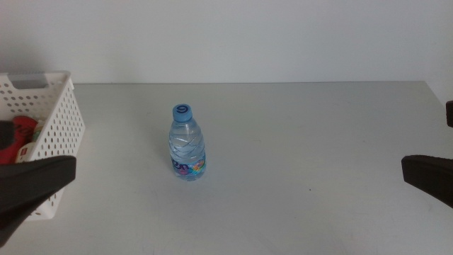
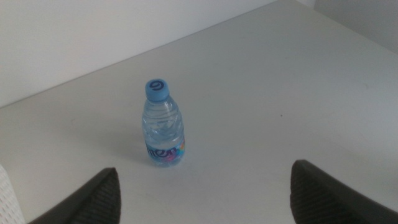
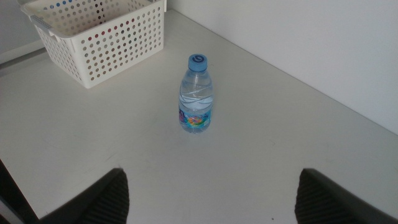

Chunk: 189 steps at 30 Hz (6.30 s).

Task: Use arms to grab the bottles and put them into the dustbin to the left of the table.

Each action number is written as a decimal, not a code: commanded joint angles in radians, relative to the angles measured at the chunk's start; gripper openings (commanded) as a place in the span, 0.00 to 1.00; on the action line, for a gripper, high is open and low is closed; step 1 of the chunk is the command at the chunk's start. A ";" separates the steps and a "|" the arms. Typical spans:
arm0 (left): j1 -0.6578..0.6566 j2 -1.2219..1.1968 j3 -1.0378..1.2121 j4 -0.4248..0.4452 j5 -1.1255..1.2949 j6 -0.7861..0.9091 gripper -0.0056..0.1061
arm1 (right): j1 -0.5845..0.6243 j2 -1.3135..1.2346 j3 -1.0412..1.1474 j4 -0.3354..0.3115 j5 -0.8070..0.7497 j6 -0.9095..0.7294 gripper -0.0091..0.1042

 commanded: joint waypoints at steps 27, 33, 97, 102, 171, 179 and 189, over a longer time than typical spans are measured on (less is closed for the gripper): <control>-0.005 0.368 0.466 0.119 -1.265 -0.105 0.89 | 0.004 0.000 -0.021 -0.002 -0.069 -0.004 0.73; -0.005 0.533 0.500 0.003 -1.412 -0.029 0.89 | 0.004 0.000 -0.021 -0.002 -0.069 -0.004 0.73; 0.358 0.723 -0.358 0.143 -0.235 -0.086 0.04 | 0.004 0.000 -0.021 -0.002 -0.069 -0.004 0.73; 0.524 0.735 -0.555 -0.023 -0.010 0.152 0.04 | 0.004 0.000 -0.021 -0.002 -0.069 -0.004 0.73; 0.778 0.865 -0.700 -0.268 0.389 0.124 0.88 | 0.004 0.000 -0.021 -0.002 -0.069 -0.004 0.73; 0.667 0.697 -0.690 -0.221 0.383 0.148 0.88 | 0.004 0.000 -0.021 -0.002 -0.069 -0.004 0.73; 0.539 0.397 -0.487 -0.128 0.132 0.132 0.88 | 0.004 0.000 -0.021 -0.002 -0.069 -0.004 0.73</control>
